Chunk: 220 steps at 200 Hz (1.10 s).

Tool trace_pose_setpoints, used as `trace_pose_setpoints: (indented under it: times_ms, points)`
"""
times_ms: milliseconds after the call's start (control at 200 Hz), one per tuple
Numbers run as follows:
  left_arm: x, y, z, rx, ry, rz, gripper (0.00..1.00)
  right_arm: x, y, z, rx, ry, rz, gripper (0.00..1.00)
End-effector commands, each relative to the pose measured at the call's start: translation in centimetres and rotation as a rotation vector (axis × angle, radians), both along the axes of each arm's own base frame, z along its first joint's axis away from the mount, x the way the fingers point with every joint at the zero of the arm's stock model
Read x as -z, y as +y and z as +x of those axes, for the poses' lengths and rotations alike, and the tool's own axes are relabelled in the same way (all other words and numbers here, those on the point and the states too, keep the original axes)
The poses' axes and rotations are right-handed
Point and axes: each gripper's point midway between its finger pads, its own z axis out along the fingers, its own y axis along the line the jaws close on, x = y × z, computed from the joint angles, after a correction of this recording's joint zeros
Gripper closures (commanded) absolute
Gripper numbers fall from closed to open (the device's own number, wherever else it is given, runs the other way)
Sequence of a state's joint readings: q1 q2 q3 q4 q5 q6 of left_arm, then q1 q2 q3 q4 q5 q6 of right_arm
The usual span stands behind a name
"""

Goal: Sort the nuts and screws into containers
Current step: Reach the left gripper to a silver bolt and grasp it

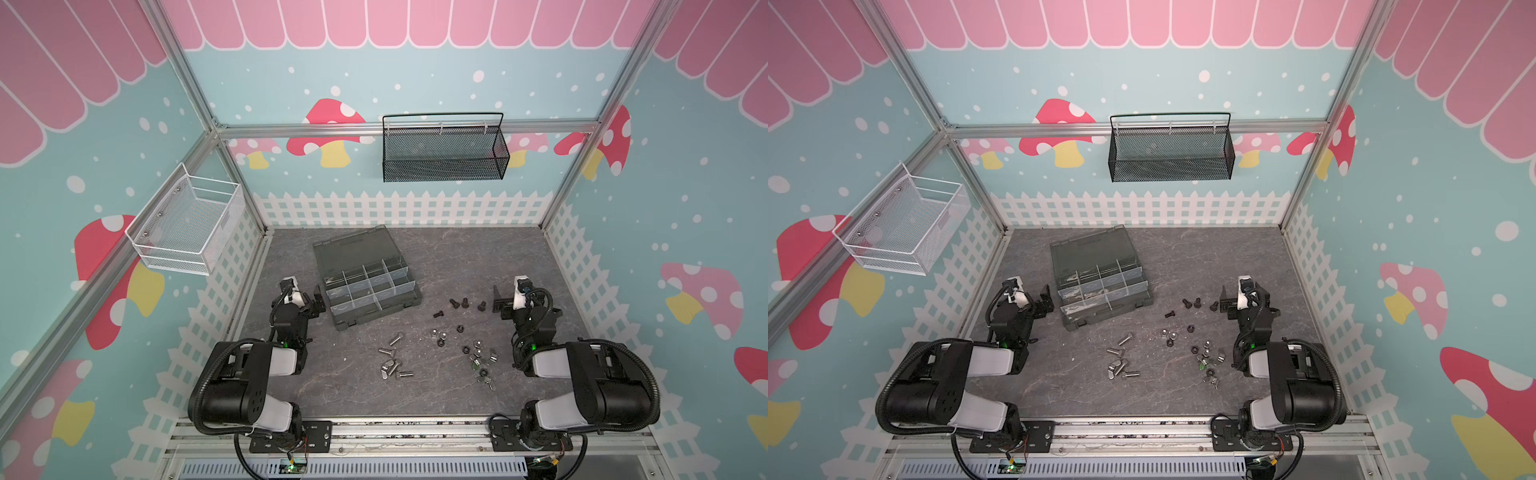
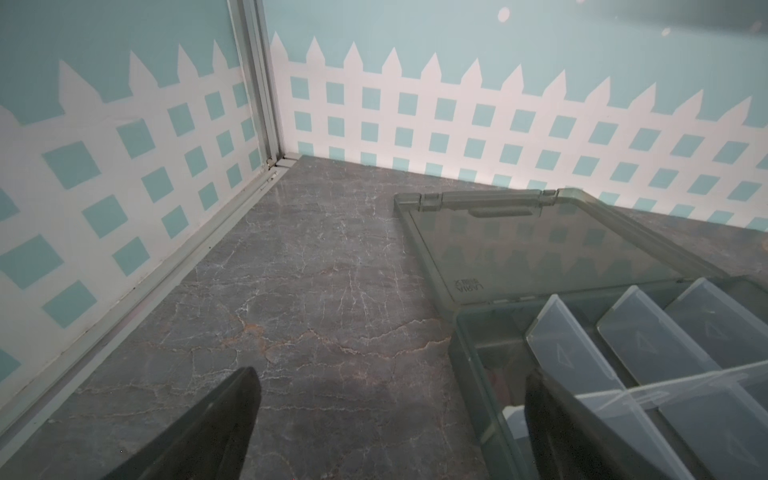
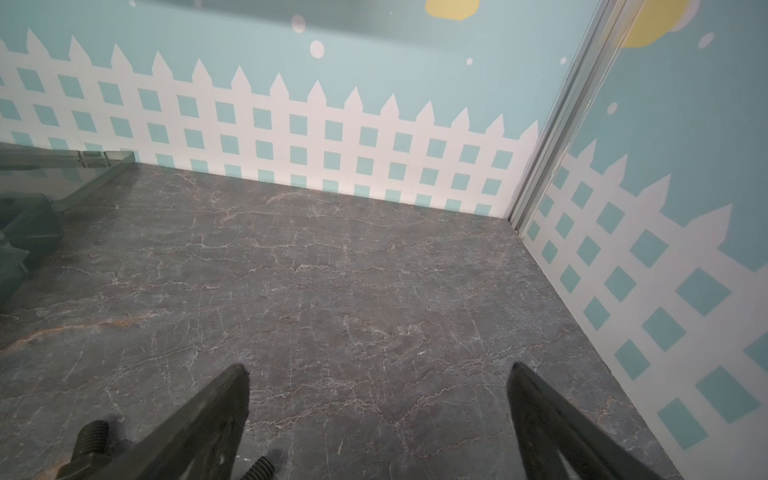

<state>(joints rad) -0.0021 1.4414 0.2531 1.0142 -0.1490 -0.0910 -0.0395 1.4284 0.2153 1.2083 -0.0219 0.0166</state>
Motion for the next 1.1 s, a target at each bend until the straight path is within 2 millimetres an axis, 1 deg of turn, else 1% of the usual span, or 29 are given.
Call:
trace_pose_setpoints:
  times_ms: [0,150,255,330,345,370,515,585,615,640,660,770,890,970,1096]
  points:
    - [-2.5,0.5,-0.3,-0.028,-0.046,0.005,0.0,-0.5,-1.1,-0.5,0.065,0.014,0.03,0.02]
    - [-4.8,0.3,-1.1,-0.034,-0.053,0.007,0.0,-0.6,-2.3,-0.8,0.148,0.079,0.092,0.02]
    - [-6.4,-0.1,-2.1,-0.054,-0.062,0.014,0.0,-0.7,-3.0,-1.8,0.198,0.099,0.136,0.02]
    - [-7.2,-0.6,-2.8,-0.062,-0.063,0.028,0.0,-0.8,-3.4,-2.6,0.228,0.107,0.167,0.02]
    - [-7.3,-1.0,-2.9,-0.051,-0.062,0.03,0.0,-0.7,-3.3,-2.7,0.23,0.113,0.173,0.02]
    - [-7.7,-0.9,-3.3,-0.073,-0.061,0.037,0.0,-0.7,-3.5,-2.9,0.241,0.117,0.184,0.02]
    - [-8.8,-3.3,-4.6,-0.048,-0.022,0.055,0.0,-0.7,-3.8,-3.9,0.282,0.178,0.247,0.02]
    - [-9.2,-5.0,-5.2,-0.022,-0.005,0.065,0.0,-0.7,-3.5,-4.2,0.272,0.201,0.266,0.02]
    - [-9.2,-6.0,-5.4,0.004,0.006,0.069,0.0,-0.6,-3.4,-4.3,0.27,0.211,0.271,0.02]
    - [-9.3,-6.3,-5.6,0.005,0.013,0.07,0.0,-0.7,-3.4,-4.3,0.27,0.22,0.276,0.02]
    - [-9.3,-7.3,-5.8,0.034,0.02,0.069,0.0,-0.5,-3.4,-4.4,0.274,0.23,0.281,0.02]
    - [-8.8,-10.5,-6.1,0.126,0.076,0.074,0.0,0.3,-3.6,-4.8,0.303,0.295,0.3,0.02]
    - [-8.3,-15.2,-6.3,0.278,0.153,0.093,0.0,1.0,-3.4,-4.9,0.321,0.362,0.326,0.02]
    - [-7.8,-18.6,-6.6,0.383,0.21,0.143,0.0,1.5,-3.2,-5.0,0.336,0.41,0.342,0.02]
    - [-7.0,-22.9,-7.6,0.508,0.281,0.223,0.0,2.4,-2.8,-5.5,0.365,0.49,0.349,0.02]
